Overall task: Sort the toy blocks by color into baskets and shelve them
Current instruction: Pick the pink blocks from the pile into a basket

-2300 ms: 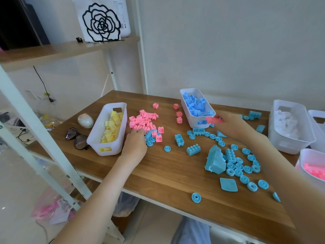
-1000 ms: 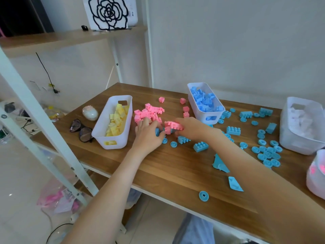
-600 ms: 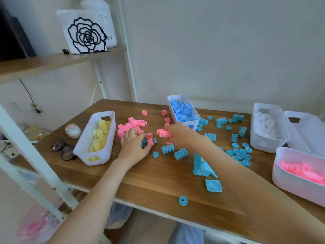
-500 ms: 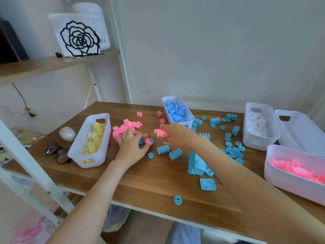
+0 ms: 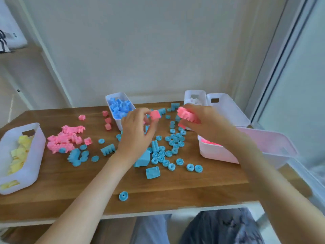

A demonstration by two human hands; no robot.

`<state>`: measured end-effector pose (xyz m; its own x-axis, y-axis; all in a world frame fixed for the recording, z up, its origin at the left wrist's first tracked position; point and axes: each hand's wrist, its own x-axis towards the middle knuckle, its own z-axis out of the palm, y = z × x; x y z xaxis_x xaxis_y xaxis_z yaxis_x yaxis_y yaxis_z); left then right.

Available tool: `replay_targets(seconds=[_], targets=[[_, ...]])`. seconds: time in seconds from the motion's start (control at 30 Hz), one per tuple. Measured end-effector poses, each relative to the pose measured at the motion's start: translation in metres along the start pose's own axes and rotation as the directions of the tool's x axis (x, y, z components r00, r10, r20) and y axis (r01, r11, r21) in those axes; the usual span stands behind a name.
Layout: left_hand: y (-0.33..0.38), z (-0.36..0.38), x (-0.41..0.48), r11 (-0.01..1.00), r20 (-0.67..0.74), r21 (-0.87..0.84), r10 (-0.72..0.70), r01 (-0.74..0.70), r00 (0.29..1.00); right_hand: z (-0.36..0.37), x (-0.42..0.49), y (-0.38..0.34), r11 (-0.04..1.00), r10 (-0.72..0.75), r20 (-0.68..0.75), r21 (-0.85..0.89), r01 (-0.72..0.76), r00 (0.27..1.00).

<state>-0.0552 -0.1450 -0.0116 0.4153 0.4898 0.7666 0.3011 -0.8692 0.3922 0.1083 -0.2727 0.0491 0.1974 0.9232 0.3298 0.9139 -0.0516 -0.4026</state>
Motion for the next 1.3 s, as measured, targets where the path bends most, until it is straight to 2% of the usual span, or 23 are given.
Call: replay_targets(seconds=[0.13,0.23,0.27,0.33,0.47,0.57,0.63,0.77,0.87,0.93,1.0,1.13,1.2,1.3], targets=[[0.064,0.051,0.016,0.97,0.175,-0.236,0.104,-0.061,0.979,-0.048,-0.043,0.062,0.968,0.236,-0.028,-0.086,-0.238,0.971],[0.095,0.083,0.018,0.938,0.309,-0.346,0.107,0.007,0.945,-0.056,-0.062,0.096,0.927,0.368,-0.017,-0.069,-0.368,0.93],[0.108,0.097,0.019,0.939,0.385,-0.344,0.119,0.023,0.915,-0.058,-0.07,0.108,0.912,0.399,-0.003,-0.097,-0.398,0.917],[0.12,0.116,0.019,0.973,0.513,-0.231,0.117,0.006,0.85,-0.052,-0.076,0.125,0.897,0.427,0.048,-0.147,-0.417,0.903],[0.124,0.135,0.021,0.999,0.685,0.015,0.017,-0.037,0.729,-0.04,-0.086,0.14,0.883,0.449,0.113,-0.209,-0.42,0.887],[0.122,0.135,0.023,0.999,0.756,0.042,-0.034,0.003,0.654,-0.037,-0.086,0.143,0.893,0.431,0.094,-0.188,-0.409,0.898],[0.122,0.132,0.024,0.999,0.774,0.006,-0.033,0.044,0.632,-0.038,-0.085,0.142,0.901,0.425,0.119,-0.153,-0.407,0.897],[0.12,0.119,0.022,0.994,0.743,-0.077,0.008,0.074,0.669,-0.035,-0.081,0.137,0.91,0.401,0.116,-0.166,-0.38,0.909],[0.114,0.101,0.024,0.987,0.675,-0.148,0.048,0.071,0.736,-0.033,-0.075,0.121,0.945,0.305,-0.023,-0.118,-0.305,0.952],[0.102,0.082,0.027,0.989,0.607,-0.139,0.043,0.052,0.793,-0.028,-0.065,0.098,0.971,0.235,-0.116,-0.025,-0.239,0.965],[0.086,0.062,0.028,0.993,0.524,-0.113,0.036,0.028,0.851,-0.02,-0.052,0.073,0.983,0.181,-0.147,0.028,-0.179,0.972],[0.033,0.007,0.012,1.0,0.234,-0.025,0.021,-0.015,0.972,0.012,-0.02,0.021,0.99,-0.024,-0.052,0.137,0.031,0.998],[0.0,-0.023,-0.002,0.997,0.111,0.058,-0.058,0.052,0.992,0.031,-0.004,-0.002,0.977,-0.13,0.011,0.17,0.126,0.991],[-0.053,-0.061,-0.026,0.956,0.015,0.221,-0.204,0.196,0.979,0.062,0.022,-0.032,0.959,-0.236,0.14,0.191,0.207,0.962]])
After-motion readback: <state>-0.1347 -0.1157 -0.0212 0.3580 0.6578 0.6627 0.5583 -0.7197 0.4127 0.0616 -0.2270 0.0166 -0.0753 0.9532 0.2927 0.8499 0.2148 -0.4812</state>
